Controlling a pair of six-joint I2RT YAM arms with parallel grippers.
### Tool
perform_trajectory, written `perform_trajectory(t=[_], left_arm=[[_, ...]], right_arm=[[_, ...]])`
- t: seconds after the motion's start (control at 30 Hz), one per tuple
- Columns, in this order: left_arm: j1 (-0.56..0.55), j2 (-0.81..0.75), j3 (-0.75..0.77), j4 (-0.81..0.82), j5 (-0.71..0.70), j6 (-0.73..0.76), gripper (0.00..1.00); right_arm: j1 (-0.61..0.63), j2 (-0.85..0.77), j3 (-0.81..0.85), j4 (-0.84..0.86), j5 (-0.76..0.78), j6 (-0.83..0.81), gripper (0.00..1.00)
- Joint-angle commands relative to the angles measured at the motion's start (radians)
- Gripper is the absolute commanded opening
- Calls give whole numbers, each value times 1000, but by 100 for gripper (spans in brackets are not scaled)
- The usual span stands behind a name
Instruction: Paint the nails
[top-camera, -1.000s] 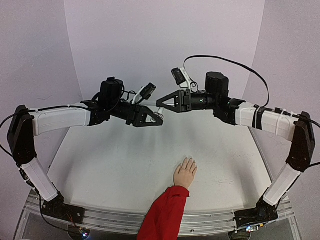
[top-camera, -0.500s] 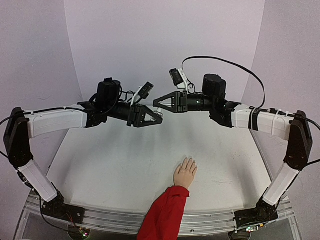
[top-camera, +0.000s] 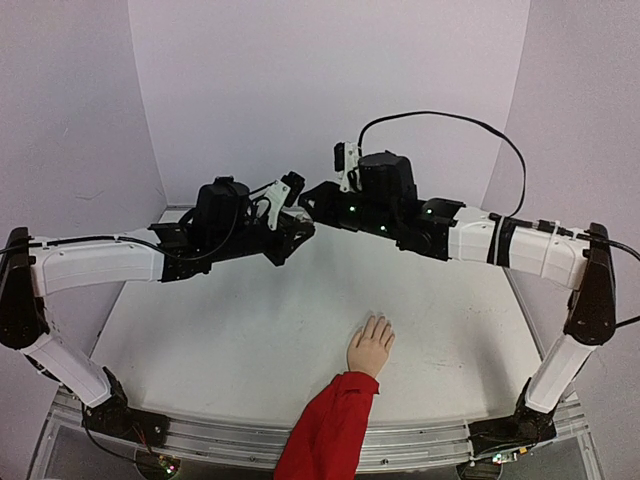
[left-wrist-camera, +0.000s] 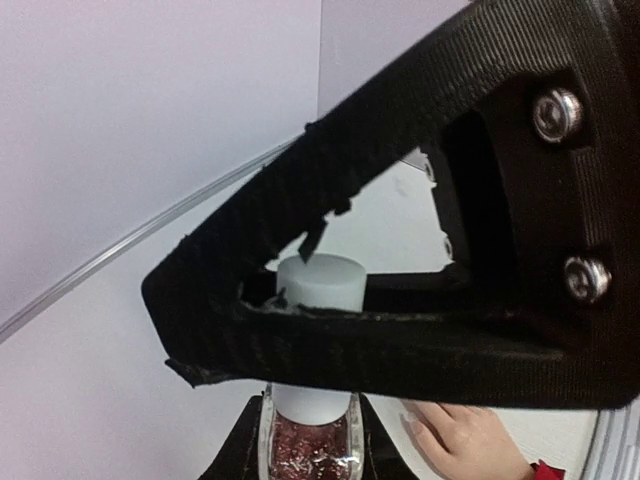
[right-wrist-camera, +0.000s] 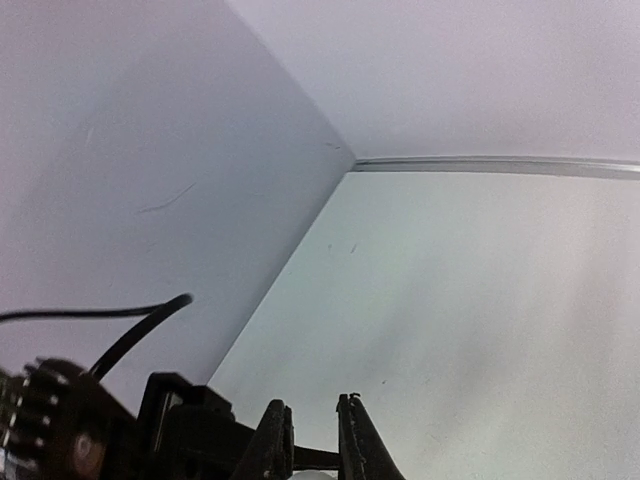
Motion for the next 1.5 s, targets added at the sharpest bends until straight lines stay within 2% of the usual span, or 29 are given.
perform_trajectory(t=[0.0, 0.13, 0.33, 0.47, 0.6, 0.7, 0.77, 0.87, 0.97, 1.17, 1.27, 1.47], left_arm=[[32, -3, 41, 107, -334, 25, 0], [27, -1, 35, 106, -285, 19, 0], [27, -24, 10, 103, -221, 3, 2], [27, -47, -24, 101, -68, -44, 51], [29, -73, -74, 95, 45, -75, 85], [29, -128, -123, 92, 74, -82, 98], [29, -170, -154, 92, 85, -80, 99], [29, -228, -182, 89, 117, -67, 99], [29, -265, -186, 87, 128, -61, 99], [28, -275, -172, 85, 124, -59, 99], [29, -270, -169, 83, 128, -64, 99], [29, -267, -168, 82, 136, -69, 99]], right_arm=[[148, 19, 99, -223, 310, 106, 0], [165, 39, 150, -239, 323, 61, 0], [155, -12, 106, -184, 289, -70, 0], [126, -71, 29, -140, 315, -97, 0], [74, -133, -48, -133, 403, -141, 0], [6, -189, -151, -114, 466, -165, 0], [-32, -219, -241, -96, 567, -202, 0], [-103, -269, -401, -32, 619, -196, 0], [-146, -323, -598, 154, 662, -232, 0], [-188, -311, -849, 349, 795, -204, 0], [-209, -286, -928, 389, 844, -152, 0], [-242, -204, -1005, 419, 825, -54, 0]])
